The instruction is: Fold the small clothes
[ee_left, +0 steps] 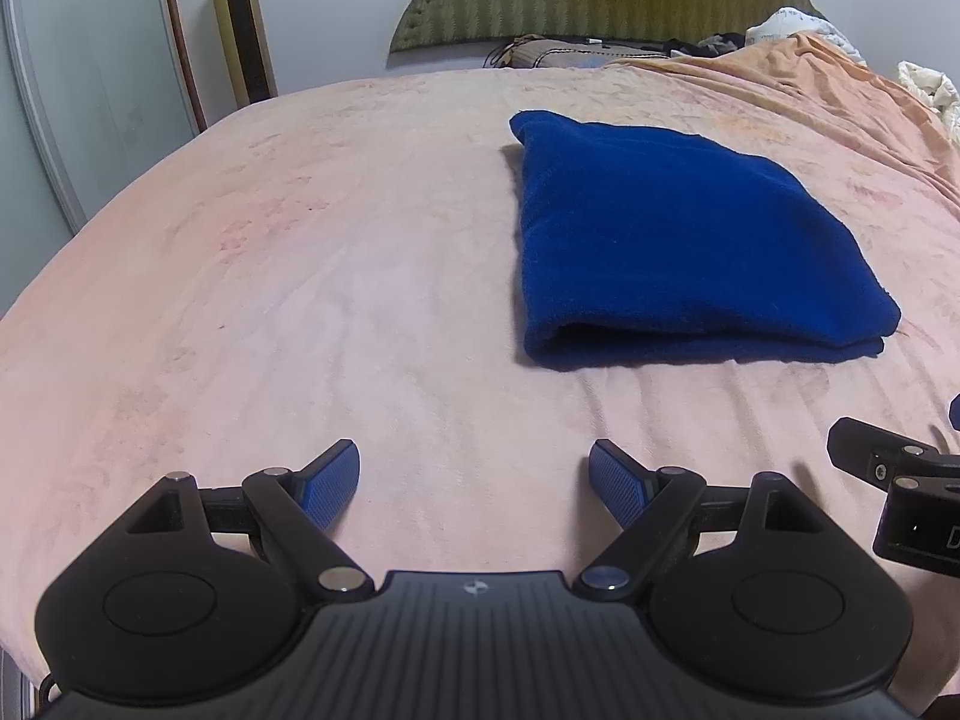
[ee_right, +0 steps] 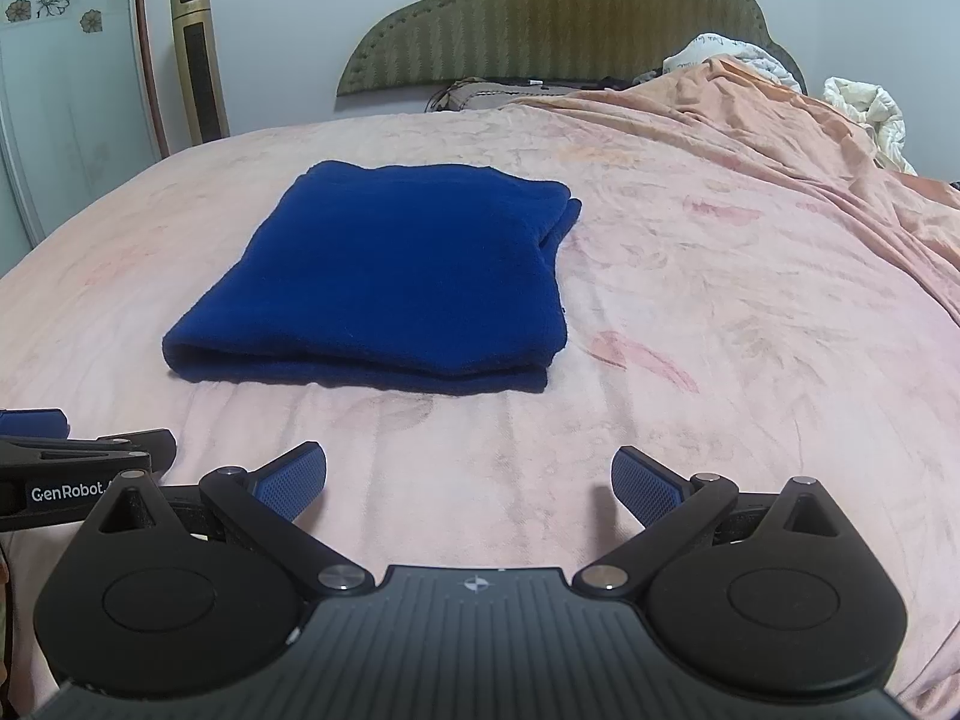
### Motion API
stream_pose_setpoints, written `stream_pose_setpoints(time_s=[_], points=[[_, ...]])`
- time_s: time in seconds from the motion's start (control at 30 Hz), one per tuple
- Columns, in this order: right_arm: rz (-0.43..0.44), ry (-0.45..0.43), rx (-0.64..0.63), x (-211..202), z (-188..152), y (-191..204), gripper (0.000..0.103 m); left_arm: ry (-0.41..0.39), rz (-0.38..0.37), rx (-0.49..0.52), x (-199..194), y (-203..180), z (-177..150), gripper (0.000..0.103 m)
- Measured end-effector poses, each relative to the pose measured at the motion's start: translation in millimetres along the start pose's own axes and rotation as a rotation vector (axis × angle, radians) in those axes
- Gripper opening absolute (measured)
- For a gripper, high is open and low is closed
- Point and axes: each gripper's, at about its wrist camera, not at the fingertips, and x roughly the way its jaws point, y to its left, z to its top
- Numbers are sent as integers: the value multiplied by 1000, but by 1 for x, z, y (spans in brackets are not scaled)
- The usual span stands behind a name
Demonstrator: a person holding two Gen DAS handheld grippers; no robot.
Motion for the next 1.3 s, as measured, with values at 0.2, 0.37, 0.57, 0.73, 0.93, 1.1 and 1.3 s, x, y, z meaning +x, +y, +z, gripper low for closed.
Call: stream_pose_setpoints(time_s=[0.2,0.37,0.57,0.73,0.93,1.1,1.3], points=[[0,0,-2,0,0,1,103,2,4,-2,1,1,-1,84],[-3,7,-5,2,0,1,103,4,4,-1,1,1,-1,84],[0,6,-8,2,0,1,103,5,4,-1,1,1,-1,84],[2,14,-7,4,-1,0,103,6,5,-1,2,2,-1,86],[4,15,-6,4,-1,0,103,6,6,-1,2,2,-3,86],[6,18,-7,5,-1,0,103,7,6,-1,2,2,-3,86],[9,27,-3,8,-4,0,103,6,9,-1,4,3,-4,88]])
